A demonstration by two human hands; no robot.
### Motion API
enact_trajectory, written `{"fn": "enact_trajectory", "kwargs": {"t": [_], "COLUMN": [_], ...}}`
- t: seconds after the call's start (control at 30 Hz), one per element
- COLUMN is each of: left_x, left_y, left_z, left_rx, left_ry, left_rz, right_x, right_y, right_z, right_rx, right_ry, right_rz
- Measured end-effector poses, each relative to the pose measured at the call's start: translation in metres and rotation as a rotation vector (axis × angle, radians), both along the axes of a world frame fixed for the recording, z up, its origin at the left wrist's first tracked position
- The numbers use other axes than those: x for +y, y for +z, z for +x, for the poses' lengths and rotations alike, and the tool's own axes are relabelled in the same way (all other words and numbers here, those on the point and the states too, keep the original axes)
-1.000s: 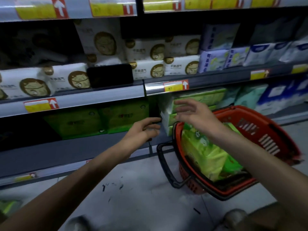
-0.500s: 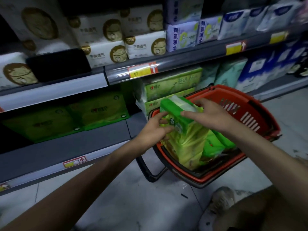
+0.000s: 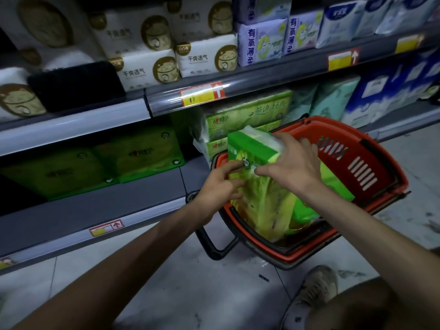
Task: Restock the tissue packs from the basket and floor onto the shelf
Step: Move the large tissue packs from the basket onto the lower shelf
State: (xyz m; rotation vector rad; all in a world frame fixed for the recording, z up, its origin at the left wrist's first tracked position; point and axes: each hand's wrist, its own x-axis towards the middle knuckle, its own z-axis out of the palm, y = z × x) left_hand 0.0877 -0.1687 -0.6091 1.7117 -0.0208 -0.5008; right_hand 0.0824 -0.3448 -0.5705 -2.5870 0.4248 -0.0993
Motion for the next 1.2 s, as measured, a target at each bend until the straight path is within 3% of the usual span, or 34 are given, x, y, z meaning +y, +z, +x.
{"fn": "enact_trajectory", "kwargs": {"t": [0.17,0.27,0.4,0.5,0.6,0.8,0.97,1.1,1.2], "left_x": [0.011,0.017,0.039,0.061,0.083,0.139,0.174,0.185,0.189], "left_y": [0.002,0.016,0.043,0.058,0.06,0.032,0.019,0.013,0.005], "left_z": [0.004,0.0,-0.003,-0.01,-0.021,-0.022,-0.028,-0.042,-0.052], "left_rx": [0.023,0.118,0.389,0.332,0.293,0.365,0.499,0.474,0.45], "left_ry": [0.065,0.162,0.276,0.246,0.258,0.275,0.174,0.14,0.175], "left_rz": [-0.008,-0.204,-0.544,-0.623,-0.668,-0.551,-0.411,-0.248,-0.263], "right_x": [0.008,0.019,0.038,0.055,0.067,0.076,0.081,0.09,0.094], "right_y": [0.02,0.031,0.028,0.006,-0.013,-0.032,-0.056,-0.066,-0.064], "right_z": [-0.008,-0.021,-0.04,-0.051,-0.057,-0.057,-0.065,-0.073,-0.079], "right_rx": [-0.29,-0.548,-0.835,-1.001,-1.178,-1.258,-1.206,-1.191,-1.072], "right_ry": [0.026,0.132,0.468,0.68,0.755,0.974,1.188,1.259,1.357], "right_rz": [0.026,-0.033,-0.278,-0.474,-0.601,-0.674,-0.683,-0.706,-0.664]}}
